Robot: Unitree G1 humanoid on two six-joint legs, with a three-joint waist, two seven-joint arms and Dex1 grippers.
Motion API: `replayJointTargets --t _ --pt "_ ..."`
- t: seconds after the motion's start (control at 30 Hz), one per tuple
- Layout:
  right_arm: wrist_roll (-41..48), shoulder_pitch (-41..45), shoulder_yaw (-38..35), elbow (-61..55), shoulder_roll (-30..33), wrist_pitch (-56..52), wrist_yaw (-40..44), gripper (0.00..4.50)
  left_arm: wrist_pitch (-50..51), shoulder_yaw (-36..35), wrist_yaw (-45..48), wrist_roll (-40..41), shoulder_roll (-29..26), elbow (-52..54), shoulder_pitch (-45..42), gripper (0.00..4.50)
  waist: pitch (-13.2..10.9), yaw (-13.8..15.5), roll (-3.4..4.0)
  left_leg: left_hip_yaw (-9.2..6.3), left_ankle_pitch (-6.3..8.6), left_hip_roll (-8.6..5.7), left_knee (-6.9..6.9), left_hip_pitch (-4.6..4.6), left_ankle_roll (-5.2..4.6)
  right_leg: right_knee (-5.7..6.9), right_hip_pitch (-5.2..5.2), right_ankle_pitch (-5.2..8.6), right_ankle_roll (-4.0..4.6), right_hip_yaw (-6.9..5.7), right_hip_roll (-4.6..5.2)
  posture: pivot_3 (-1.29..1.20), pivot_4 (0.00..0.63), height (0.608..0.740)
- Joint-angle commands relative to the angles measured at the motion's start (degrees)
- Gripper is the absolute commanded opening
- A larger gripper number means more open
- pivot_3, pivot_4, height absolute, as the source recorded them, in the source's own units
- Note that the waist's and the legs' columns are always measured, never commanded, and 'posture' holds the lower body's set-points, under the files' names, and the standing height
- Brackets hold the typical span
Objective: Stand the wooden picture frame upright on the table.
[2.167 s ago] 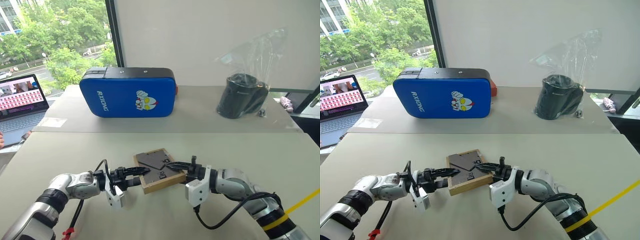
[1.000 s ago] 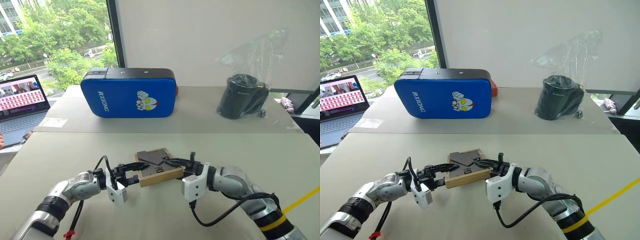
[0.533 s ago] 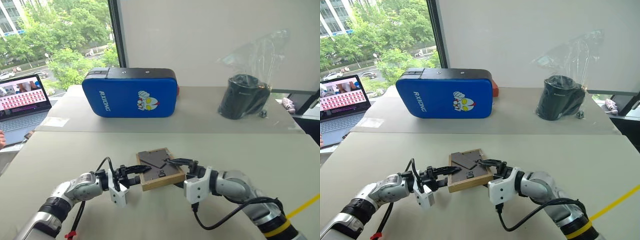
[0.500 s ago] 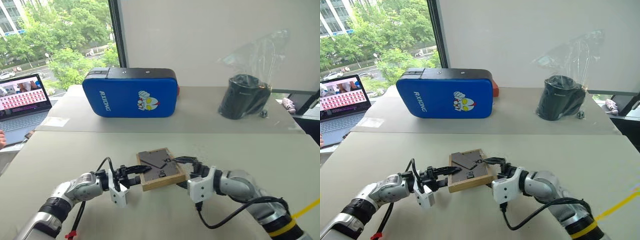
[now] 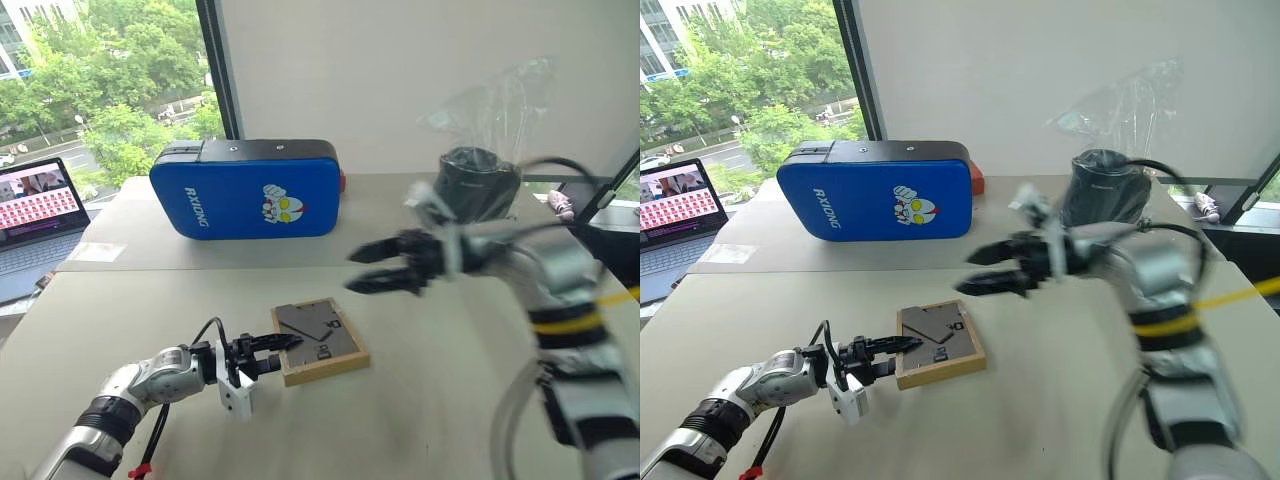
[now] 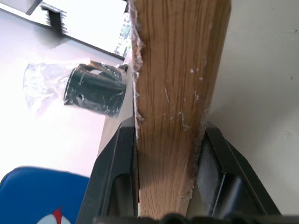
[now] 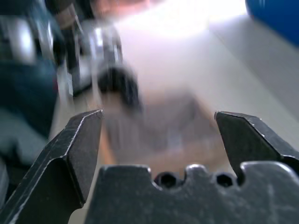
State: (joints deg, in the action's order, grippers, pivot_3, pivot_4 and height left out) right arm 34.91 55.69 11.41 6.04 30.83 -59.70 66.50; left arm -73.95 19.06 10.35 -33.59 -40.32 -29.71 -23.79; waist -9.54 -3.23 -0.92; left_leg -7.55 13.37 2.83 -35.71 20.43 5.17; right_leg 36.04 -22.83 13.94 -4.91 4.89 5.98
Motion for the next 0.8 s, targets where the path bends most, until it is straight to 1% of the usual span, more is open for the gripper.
replayJointTargets --t 0.03,0.07,0.1,0.2,0.27,0.3,0.37,0.47,0.57,0.67,0.8 --pt "-2.88 0.80 4.48 4.98 -2.79 -2.35 -1.65 4.45 -2.18 0.57 -0.09 -3.27 -0.75 0.73 1.08 1.18 0.00 1.12 0.00 -0.04 0.01 -0.01 -0.09 0.26 -0.01 -0.01 -0.21 -0.18 0.30 -0.02 0.02 0.00 0.150 0.740" --pt "-4.02 0.94 6.19 6.38 -3.91 -1.81 -1.81 4.45 -2.59 0.44 -0.41 -4.07 -0.86 0.92 1.20 1.18 0.01 1.36 0.00 -0.11 0.01 -0.08 -0.19 0.66 -0.01 -0.01 -0.50 -0.21 0.32 -0.07 0.08 0.00 0.150 0.740" --pt "-5.59 0.84 8.58 7.76 -4.90 -0.89 -1.66 4.45 -2.96 0.30 -0.76 -4.82 -0.99 0.94 1.30 1.18 0.01 1.36 0.00 -0.11 0.01 -0.15 -0.20 0.87 -0.01 0.10 -0.71 -0.27 0.29 -0.08 0.16 0.00 0.150 0.740" --pt "-8.47 -0.13 13.32 9.27 -5.48 0.89 0.36 4.45 -3.39 -0.14 -1.61 -5.91 -1.10 0.95 1.41 1.18 0.01 1.15 0.01 -0.11 0.01 -0.24 -0.18 1.19 -0.01 0.13 -1.11 -0.28 0.28 -0.08 0.23 0.00 0.150 0.740" --pt "-8.88 -0.98 14.68 8.44 -5.29 0.87 1.75 4.45 -3.45 -0.38 -2.02 -6.26 -1.11 0.97 1.45 1.18 0.02 0.96 0.04 -0.11 -0.02 -0.25 -0.19 1.46 0.03 0.12 -1.42 -0.28 0.28 -0.08 0.23 0.00 0.150 0.740" --pt "-8.59 -1.38 14.90 7.72 -5.32 0.45 2.36 4.45 -3.46 -0.49 -2.23 -6.53 -1.11 1.06 1.52 1.18 0.02 0.87 0.05 -0.12 -0.02 -0.24 -0.19 1.40 0.03 0.13 -1.39 -0.28 0.29 -0.08 0.23 0.00 0.150 0.740" --pt "-7.35 -2.04 14.41 6.32 -5.93 -1.36 3.24 4.45 -3.42 -0.64 -2.57 -6.94 -1.10 1.29 1.72 1.18 0.02 0.72 0.04 -0.12 -0.02 -0.24 -0.18 1.34 0.03 0.18 -1.34 -0.28 0.30 -0.08 0.23 0.00 0.150 0.740" --pt "-4.50 -3.77 13.46 0.84 -6.66 -4.21 4.14 4.45 -3.25 -0.67 -2.82 -7.23 -1.05 1.67 2.09 1.18 0.02 0.63 0.05 -0.12 -0.02 -0.24 -0.19 1.22 0.03 0.25 -1.25 -0.29 0.31 -0.08 0.23 0.00 0.150 0.740" --pt "0.19 -4.13 8.99 -3.22 -7.57 -7.78 3.81 4.45 -3.12 -0.65 -2.82 -6.99 -1.05 1.91 2.34 1.18 0.02 0.60 0.04 -0.13 -0.02 -0.24 -0.19 1.21 0.03 0.26 -1.26 -0.29 0.31 -0.08 0.23 0.00 0.150 0.740" --pt "2.55 -3.27 3.63 -4.20 -8.04 -9.59 1.52 4.45 -3.02 -0.44 -2.69 -6.64 -1.02 1.85 2.43 1.18 0.02 0.66 0.04 -0.13 -0.04 -0.24 -0.23 1.28 0.06 0.27 -1.30 -0.30 0.32 -0.08 0.23 0.00 0.150 0.740" --pt "3.56 -3.89 1.46 -5.55 -6.58 -10.06 0.47 4.45 -2.86 -0.15 -2.69 -6.49 -1.01 1.87 2.41 1.18 0.02 0.62 0.05 -0.14 -0.04 -0.24 -0.23 1.30 0.06 0.28 -1.33 -0.30 0.33 -0.09 0.23 0.00 0.150 0.740"
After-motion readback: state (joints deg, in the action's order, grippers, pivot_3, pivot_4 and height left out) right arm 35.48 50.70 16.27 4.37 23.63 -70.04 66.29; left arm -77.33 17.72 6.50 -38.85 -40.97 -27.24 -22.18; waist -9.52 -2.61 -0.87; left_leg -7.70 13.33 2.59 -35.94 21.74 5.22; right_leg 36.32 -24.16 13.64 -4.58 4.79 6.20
